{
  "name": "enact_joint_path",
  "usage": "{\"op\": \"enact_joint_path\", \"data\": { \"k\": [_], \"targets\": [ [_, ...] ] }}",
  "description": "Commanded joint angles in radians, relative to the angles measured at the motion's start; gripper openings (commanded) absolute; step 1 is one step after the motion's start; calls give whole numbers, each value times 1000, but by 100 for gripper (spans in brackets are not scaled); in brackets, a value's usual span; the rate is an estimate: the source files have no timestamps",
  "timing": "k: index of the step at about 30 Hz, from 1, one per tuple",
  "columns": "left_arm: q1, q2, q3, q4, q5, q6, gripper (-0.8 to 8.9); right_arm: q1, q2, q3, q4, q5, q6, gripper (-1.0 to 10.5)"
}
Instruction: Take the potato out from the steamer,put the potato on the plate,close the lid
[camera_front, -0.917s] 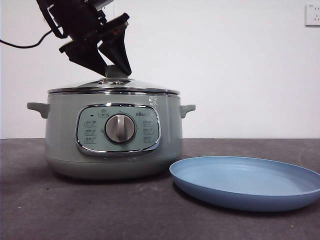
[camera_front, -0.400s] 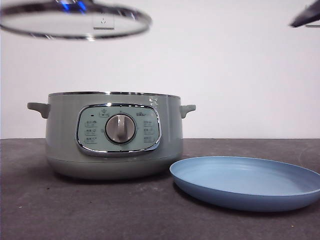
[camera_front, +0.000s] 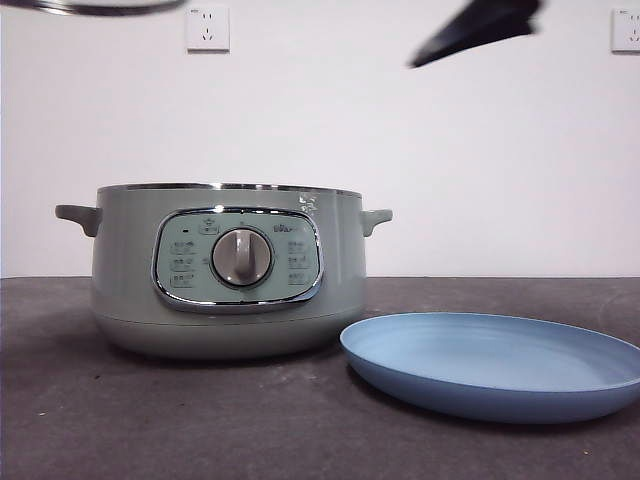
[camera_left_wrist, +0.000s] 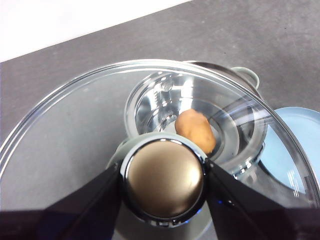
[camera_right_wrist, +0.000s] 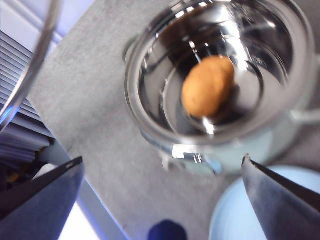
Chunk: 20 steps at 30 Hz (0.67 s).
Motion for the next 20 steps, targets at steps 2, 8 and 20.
{"op": "enact_joint_path", "data": {
  "k": [2,8,20],
  "targets": [
    [3,-76,3,-20,-28,-3,-12,55,167,148,5,47,8,626],
    [2,-154,3,-108,-40,-6,-12,122,395,340,5,141,4,626],
    [2,-200,3,-164,-39,-6,-12,169,653,423,122,323,5,626]
  ]
}}
